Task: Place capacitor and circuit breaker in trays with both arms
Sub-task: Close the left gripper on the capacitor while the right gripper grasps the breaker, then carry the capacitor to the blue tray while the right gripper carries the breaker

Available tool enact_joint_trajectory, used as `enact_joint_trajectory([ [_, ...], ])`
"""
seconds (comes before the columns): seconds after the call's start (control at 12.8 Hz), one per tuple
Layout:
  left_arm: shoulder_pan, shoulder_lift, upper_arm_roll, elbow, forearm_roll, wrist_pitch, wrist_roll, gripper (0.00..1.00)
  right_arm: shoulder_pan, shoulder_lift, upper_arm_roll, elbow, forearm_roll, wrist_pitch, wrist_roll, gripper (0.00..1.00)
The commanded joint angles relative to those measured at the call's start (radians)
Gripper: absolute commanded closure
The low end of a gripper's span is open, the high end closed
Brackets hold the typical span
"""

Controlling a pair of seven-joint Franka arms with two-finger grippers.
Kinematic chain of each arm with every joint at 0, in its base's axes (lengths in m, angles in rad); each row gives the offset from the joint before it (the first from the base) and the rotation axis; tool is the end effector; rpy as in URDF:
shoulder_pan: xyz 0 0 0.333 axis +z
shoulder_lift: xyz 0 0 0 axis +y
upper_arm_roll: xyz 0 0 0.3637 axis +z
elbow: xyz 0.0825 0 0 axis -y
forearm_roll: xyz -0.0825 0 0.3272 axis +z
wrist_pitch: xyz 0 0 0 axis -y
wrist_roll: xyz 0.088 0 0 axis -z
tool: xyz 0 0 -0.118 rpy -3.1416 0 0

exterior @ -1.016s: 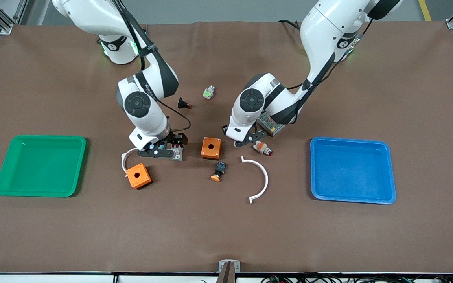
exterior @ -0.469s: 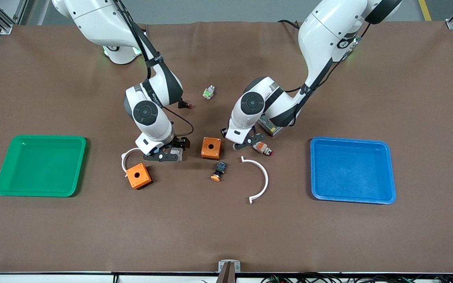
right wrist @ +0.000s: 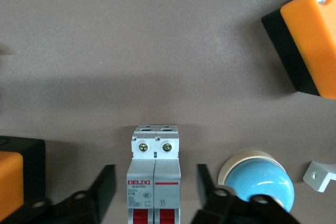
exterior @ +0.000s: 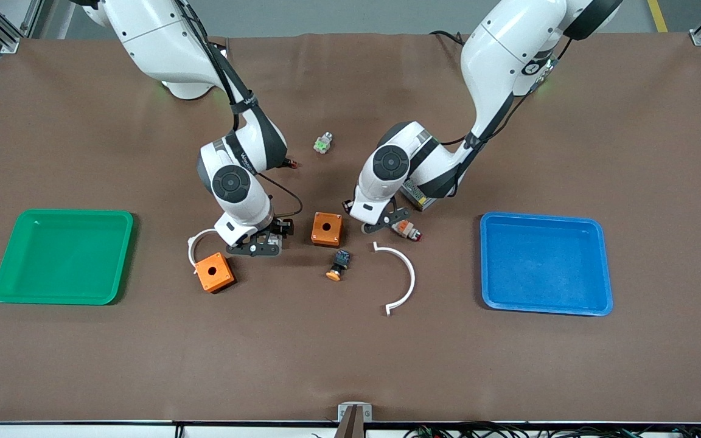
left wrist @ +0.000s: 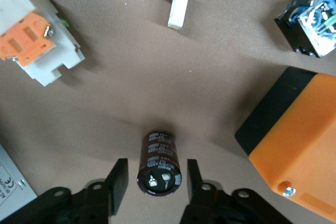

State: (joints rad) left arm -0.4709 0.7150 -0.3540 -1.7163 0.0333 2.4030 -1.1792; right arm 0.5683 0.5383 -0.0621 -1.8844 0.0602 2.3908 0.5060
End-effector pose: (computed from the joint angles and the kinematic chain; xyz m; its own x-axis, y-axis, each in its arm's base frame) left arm 0.4780 -0.4611 0.2615 0.9035 0.3859 -0.1865 0.4064 -0.9096 0.0862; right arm 0.5390 0.3046 0.2909 0.9989 -0.0363 -0.0305 -0.0360 -0.9993 0.0079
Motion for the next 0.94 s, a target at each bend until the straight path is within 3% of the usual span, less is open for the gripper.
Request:
enact_joint_trajectory([
  [0.0, -0.014, 0.014, 0.01, 0.02, 0.033, 0.007, -0.023, 0.55, 0.005, 0.012, -0.005, 0.018, 0.013, -0.001, -0.001, 0.65],
  [0.16, -0.014, 0.017, 0.01, 0.023, 0.039, 0.007, -0.023, 0.6, 0.005, 0.012, -0.005, 0.016, 0.013, -0.004, -0.001, 0.77],
  [0.31, -0.014, 0.021, 0.01, 0.035, 0.039, 0.007, -0.023, 0.68, 0.005, 0.008, -0.005, 0.016, 0.013, -0.015, -0.001, 0.82],
  [0.55, -0.005, 0.008, 0.009, 0.044, 0.039, 0.005, -0.023, 0.84, -0.007, -0.058, -0.008, 0.021, 0.013, -0.096, -0.001, 0.82],
  [0.86, 0.057, -0.08, 0.007, 0.041, 0.04, -0.105, -0.014, 0.91, -0.085, -0.2, -0.015, 0.024, 0.007, -0.27, -0.009, 0.82],
])
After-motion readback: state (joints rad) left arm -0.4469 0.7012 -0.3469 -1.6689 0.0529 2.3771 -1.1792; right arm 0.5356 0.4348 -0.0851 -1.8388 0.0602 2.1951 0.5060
